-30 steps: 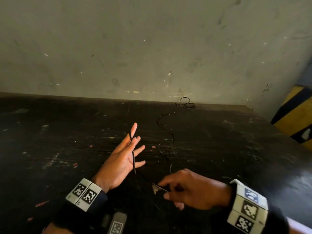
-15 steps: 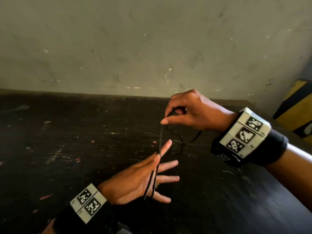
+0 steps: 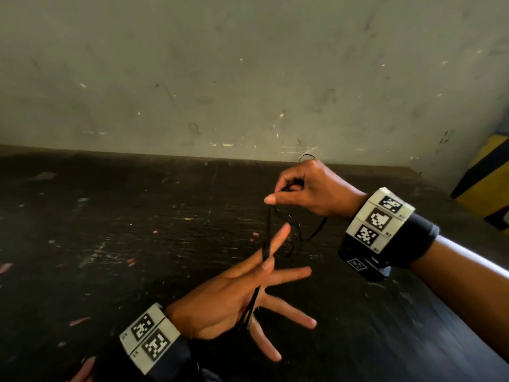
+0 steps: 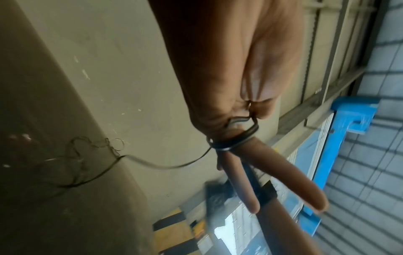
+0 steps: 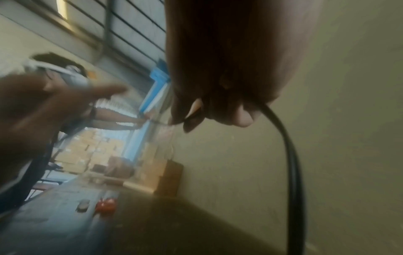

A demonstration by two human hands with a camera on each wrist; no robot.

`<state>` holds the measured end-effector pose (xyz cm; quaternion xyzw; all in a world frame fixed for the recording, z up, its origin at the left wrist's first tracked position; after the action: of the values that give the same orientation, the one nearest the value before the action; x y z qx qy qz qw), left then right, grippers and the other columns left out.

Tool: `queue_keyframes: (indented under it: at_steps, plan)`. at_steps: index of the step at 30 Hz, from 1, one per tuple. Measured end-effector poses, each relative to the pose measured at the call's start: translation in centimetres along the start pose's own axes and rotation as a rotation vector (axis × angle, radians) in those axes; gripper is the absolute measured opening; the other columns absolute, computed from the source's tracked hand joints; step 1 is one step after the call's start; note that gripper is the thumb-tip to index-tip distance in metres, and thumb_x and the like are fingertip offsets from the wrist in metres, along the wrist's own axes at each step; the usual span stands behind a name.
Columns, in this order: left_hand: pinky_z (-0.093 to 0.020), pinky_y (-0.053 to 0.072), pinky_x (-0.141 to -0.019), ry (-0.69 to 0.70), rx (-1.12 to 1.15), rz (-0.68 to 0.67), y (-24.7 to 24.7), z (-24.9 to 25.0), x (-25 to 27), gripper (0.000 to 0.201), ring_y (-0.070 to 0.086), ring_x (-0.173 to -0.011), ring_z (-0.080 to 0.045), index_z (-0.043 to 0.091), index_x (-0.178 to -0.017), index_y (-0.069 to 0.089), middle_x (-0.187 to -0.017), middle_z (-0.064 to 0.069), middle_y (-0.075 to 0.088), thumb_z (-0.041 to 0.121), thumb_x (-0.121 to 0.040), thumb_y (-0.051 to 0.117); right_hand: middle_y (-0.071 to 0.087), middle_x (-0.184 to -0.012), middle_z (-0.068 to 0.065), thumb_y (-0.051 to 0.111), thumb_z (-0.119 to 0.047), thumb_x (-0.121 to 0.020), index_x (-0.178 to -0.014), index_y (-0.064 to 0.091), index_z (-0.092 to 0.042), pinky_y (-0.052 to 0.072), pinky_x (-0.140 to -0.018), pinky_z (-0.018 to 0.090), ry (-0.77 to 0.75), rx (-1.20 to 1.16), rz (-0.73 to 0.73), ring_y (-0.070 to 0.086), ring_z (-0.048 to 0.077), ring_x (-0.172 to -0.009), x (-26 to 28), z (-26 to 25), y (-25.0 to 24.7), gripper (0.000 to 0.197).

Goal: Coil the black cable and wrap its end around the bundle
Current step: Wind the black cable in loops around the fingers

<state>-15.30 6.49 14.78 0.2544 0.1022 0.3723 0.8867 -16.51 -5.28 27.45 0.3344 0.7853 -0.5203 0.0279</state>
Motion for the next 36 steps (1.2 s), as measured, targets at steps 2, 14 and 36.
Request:
queue_keyframes:
  at_steps: [2,14,36]
  plan:
    - [-0.045,0.061,-0.068,0.086,0.064,-0.042,0.4,1.7,0.2,0.047,0.048,-0.125,-0.045,0.066,-0.132,0.025,-0.150,-0.007,0.040,0.041,-0.094,0.036,0.046,-0.048,-0.010,0.067,-0.026,-0.084,-0.070,0.066,-0.007,0.032,-0.046,0.011,0.046,-0.038,0.002,0.039,0.004,-0.042,0.8,1.9,1.3,0.024]
    - [-0.053,0.058,-0.075,0.426,0.014,0.434,-8.8,7.5,0.5,0.053,0.057,-0.118,-0.039,0.068,-0.132,0.019,-0.155,-0.011,0.026,0.044,-0.090,0.039,0.059,-0.080,-0.002,0.040,-0.029,-0.100,-0.113,0.052,-0.029,0.051,-0.060,0.018,0.314,-0.262,-0.469,0.058,0.001,-0.061,9.3,0.8,16.2,0.018]
    - [-0.051,0.059,-0.073,0.018,-0.217,0.205,-5.2,-0.8,-0.3,0.060,0.056,-0.121,-0.035,0.068,-0.133,0.012,-0.155,-0.001,0.027,0.064,-0.082,0.044,0.052,-0.066,-0.016,0.069,-0.035,-0.081,-0.080,0.067,-0.015,0.038,-0.052,0.011,-0.290,0.327,-0.298,0.045,-0.009,-0.053,0.0,-7.2,2.0,0.020]
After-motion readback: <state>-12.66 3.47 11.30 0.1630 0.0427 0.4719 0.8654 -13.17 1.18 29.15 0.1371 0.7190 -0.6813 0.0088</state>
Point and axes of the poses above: each hand's wrist, its own x-axis away from the middle knuckle, its own y-axis out of the palm, z = x × y, the point moved 10 cm from there along -x, towards the middle knuckle
